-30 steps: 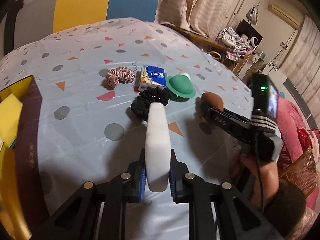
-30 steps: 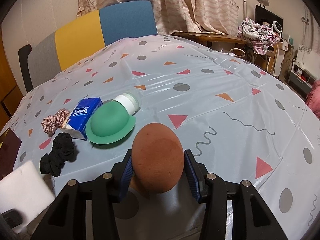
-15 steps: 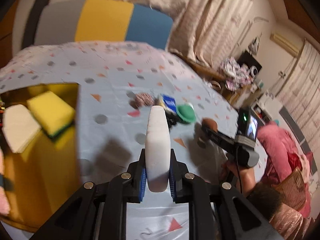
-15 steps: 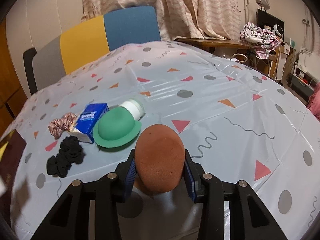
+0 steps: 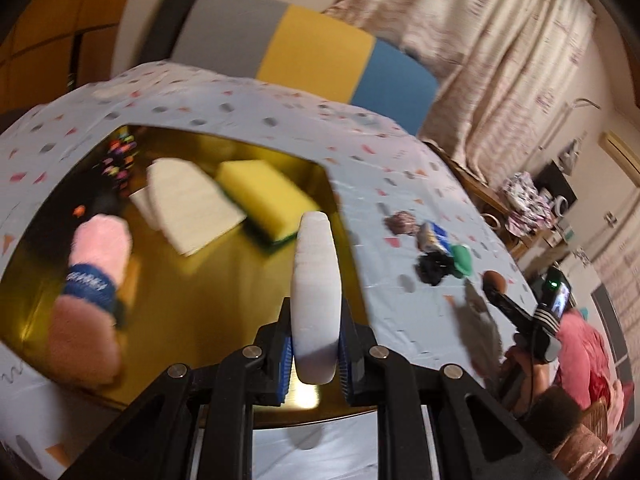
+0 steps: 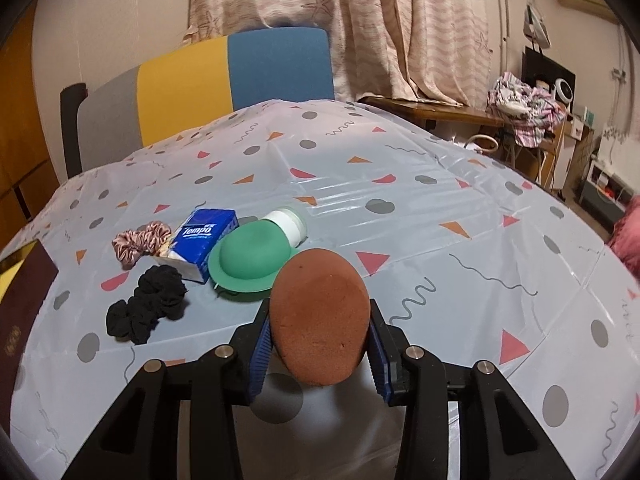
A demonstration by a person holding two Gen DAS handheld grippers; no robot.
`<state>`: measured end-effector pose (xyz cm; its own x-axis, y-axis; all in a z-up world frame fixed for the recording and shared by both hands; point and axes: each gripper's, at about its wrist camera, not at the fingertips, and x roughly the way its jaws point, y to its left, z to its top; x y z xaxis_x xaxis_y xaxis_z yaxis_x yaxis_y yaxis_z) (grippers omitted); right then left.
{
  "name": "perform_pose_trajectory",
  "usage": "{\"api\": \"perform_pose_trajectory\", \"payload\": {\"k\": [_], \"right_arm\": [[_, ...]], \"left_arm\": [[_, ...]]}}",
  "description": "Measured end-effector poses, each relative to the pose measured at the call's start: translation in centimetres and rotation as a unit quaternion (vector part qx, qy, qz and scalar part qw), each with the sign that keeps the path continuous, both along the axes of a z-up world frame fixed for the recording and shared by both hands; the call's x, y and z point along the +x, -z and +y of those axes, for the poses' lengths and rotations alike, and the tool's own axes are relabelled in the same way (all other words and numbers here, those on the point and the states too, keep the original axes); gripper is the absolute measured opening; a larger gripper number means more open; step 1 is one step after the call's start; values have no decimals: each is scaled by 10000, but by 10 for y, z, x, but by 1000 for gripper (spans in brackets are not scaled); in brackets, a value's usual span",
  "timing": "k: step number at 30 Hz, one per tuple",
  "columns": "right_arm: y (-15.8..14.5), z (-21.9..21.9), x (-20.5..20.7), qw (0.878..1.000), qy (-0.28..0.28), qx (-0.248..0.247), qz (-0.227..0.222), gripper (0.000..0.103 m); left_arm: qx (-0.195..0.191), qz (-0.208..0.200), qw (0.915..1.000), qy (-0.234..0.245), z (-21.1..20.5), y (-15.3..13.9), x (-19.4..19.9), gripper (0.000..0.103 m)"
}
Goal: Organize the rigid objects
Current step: 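Carry the white block into the gold tin and open the left gripper, then lower the brown oval sponge into the gold tin and open the right gripper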
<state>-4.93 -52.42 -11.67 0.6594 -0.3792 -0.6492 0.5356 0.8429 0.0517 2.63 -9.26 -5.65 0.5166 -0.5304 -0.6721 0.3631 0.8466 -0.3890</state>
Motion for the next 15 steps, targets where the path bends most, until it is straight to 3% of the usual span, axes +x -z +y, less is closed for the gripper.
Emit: {"api": "perform_pose_trajectory", "payload": {"k": [3, 7, 11, 15], "right_arm": [[1, 4, 3, 9999, -27, -97, 103, 43], [1, 9, 4, 9995, -61, -221, 205, 43], [0, 16, 6, 9987, -143, -367, 319, 43], [-1, 22, 8, 9977, -326, -384, 465, 43]], "left_arm": [[35, 109, 9997, -209, 17, 7, 4, 18], [230, 213, 9979, -573, 35, 13, 9, 43], [256, 99, 9956, -895, 54, 10, 5, 44], [143, 43, 9960, -876, 66, 5, 0, 44]]}}
